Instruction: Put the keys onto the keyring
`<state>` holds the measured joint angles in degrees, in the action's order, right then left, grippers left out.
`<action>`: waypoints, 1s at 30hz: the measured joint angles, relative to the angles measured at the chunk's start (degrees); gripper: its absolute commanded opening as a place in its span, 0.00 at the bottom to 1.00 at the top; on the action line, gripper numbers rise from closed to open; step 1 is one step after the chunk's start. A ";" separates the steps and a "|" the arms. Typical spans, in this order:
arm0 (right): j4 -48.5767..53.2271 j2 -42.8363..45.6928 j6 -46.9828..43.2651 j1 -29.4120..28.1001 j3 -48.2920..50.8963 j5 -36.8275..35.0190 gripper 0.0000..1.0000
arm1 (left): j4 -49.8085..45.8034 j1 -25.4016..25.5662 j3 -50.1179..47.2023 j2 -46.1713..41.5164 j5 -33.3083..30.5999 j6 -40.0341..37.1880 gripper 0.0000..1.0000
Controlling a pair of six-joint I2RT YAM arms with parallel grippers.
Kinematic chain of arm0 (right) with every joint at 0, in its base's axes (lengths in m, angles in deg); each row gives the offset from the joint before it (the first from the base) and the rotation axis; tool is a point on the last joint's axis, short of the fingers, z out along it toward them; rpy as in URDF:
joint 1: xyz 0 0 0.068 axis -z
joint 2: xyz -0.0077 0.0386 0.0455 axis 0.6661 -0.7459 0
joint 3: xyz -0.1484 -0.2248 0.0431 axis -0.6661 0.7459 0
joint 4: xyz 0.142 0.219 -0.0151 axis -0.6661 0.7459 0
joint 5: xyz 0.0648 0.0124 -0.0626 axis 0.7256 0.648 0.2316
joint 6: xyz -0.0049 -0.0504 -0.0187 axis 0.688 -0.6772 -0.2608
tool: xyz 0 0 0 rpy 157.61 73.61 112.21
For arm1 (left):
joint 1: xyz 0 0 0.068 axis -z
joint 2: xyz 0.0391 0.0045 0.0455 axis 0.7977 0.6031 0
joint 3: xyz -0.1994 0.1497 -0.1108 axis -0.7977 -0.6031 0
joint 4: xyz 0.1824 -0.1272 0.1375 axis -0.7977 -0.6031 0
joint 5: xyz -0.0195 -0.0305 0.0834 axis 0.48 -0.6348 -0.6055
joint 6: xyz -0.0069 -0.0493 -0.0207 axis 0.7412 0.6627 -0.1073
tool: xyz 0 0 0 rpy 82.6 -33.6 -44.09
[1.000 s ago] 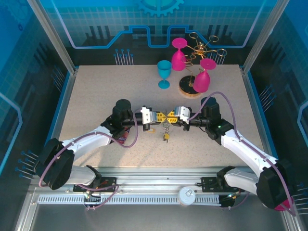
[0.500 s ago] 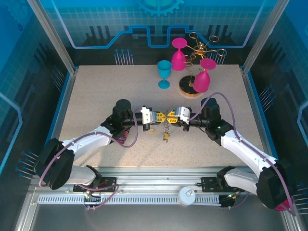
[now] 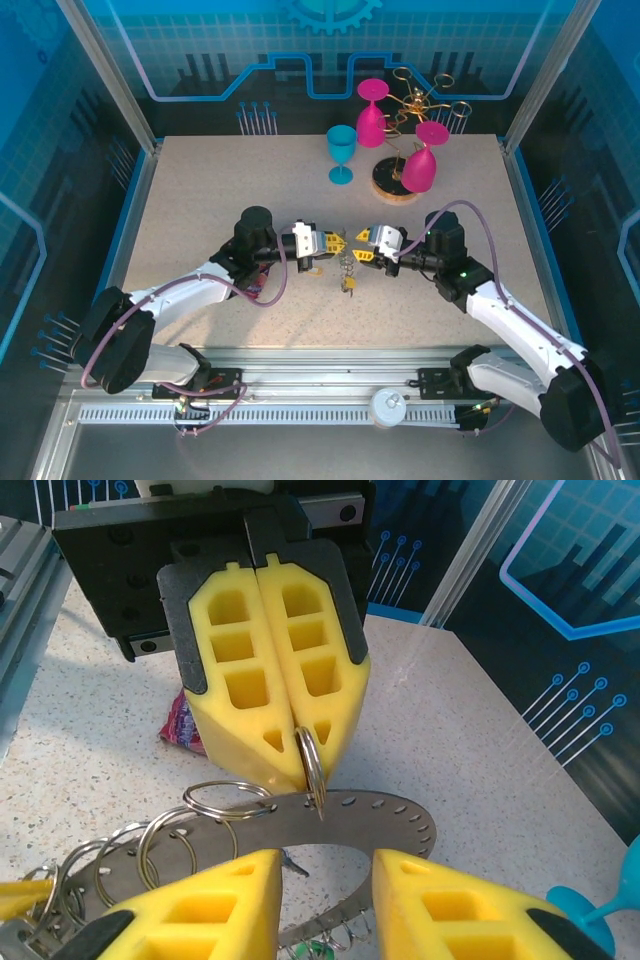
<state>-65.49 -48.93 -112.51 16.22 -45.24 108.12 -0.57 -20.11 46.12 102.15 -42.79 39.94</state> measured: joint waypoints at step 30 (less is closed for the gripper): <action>-3.89 -3.98 1.01 -1.14 -0.09 0.52 0.31 | -1.31 0.00 0.00 0.42 0.07 -0.24 0.00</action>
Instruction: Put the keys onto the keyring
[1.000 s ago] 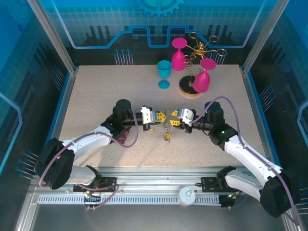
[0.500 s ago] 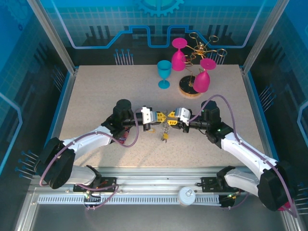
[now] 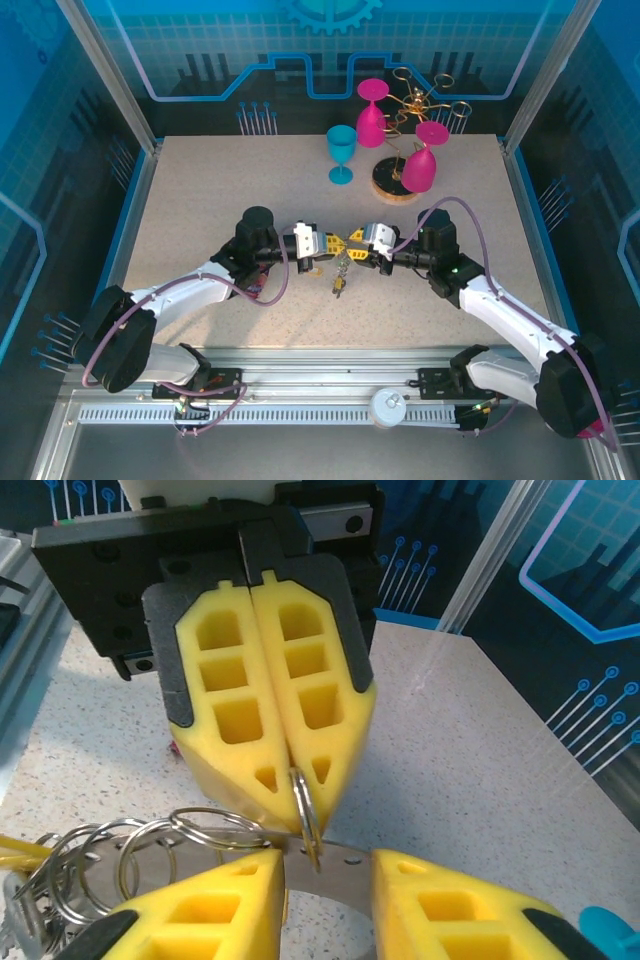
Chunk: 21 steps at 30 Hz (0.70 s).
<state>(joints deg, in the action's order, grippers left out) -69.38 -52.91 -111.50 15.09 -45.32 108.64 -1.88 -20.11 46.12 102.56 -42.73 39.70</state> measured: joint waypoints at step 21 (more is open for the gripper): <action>14.49 1.01 -9.68 -3.32 -6.78 -4.70 0.31 | -7.48 0.00 0.83 0.33 0.00 -1.51 0.00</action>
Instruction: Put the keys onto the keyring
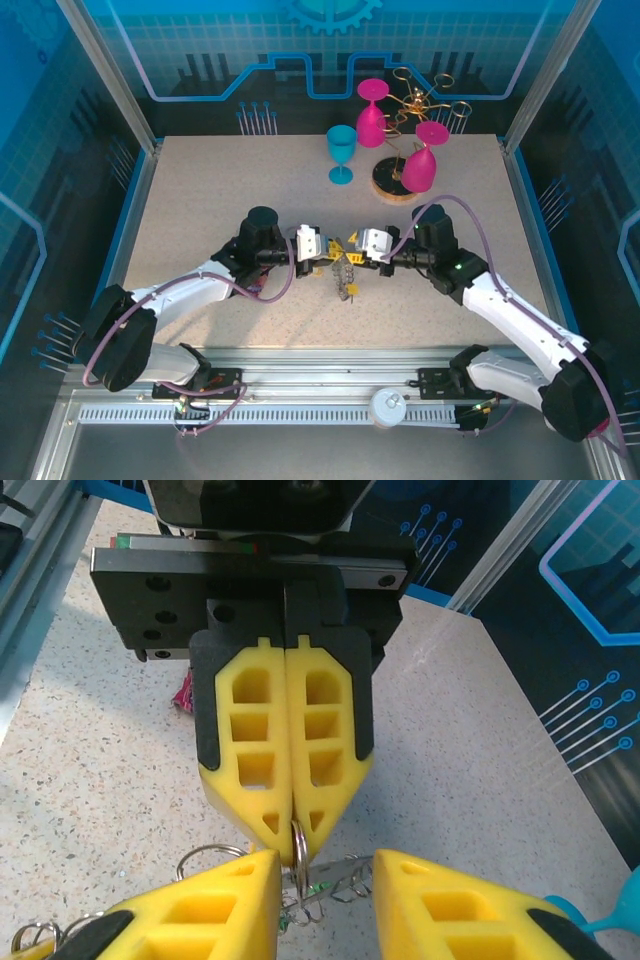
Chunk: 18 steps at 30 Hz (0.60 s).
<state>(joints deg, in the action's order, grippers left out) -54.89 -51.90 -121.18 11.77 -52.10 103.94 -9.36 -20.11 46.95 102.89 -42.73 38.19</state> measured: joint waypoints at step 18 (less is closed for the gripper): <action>2.34 -2.86 -1.49 -1.14 -1.49 -0.57 0.00 | -1.36 0.04 0.44 0.00 0.00 -0.24 0.00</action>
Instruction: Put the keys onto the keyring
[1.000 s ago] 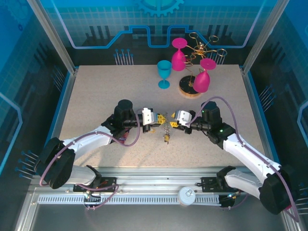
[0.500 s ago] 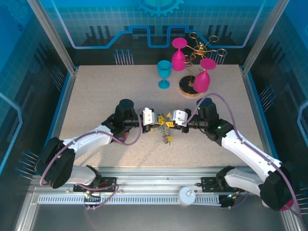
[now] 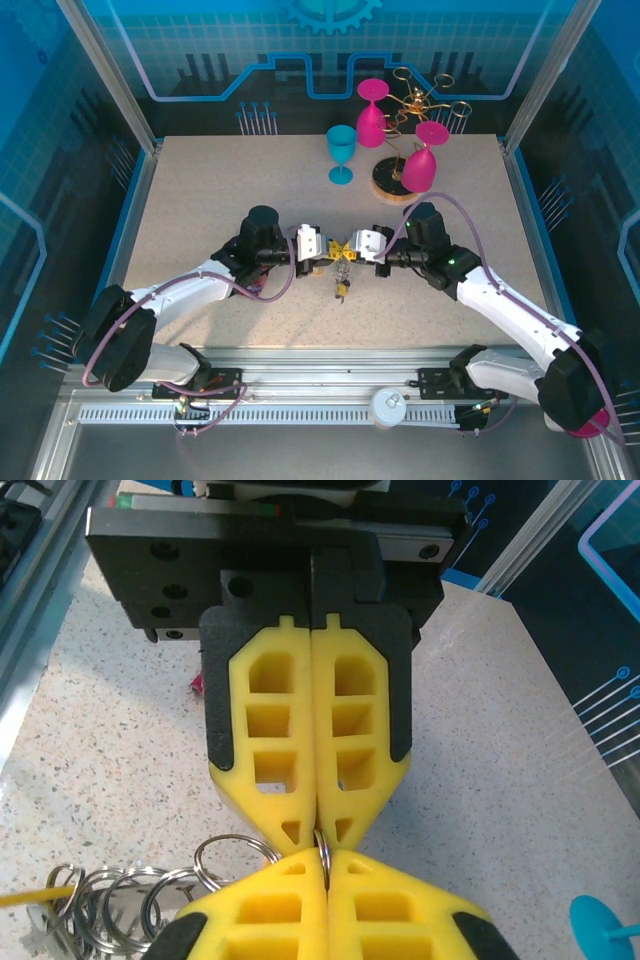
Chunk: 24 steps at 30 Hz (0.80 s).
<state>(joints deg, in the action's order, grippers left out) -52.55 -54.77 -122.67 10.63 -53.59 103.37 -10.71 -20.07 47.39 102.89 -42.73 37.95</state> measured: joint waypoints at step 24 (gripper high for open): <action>1.31 1.55 22.88 -2.08 -0.11 -6.25 0.00 | 10.34 0.02 -2.27 -0.70 -7.69 0.48 0.72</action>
<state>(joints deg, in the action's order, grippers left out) -51.24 -53.21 -99.79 8.55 -53.70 97.12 -0.37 -20.04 45.12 102.19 -50.42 38.43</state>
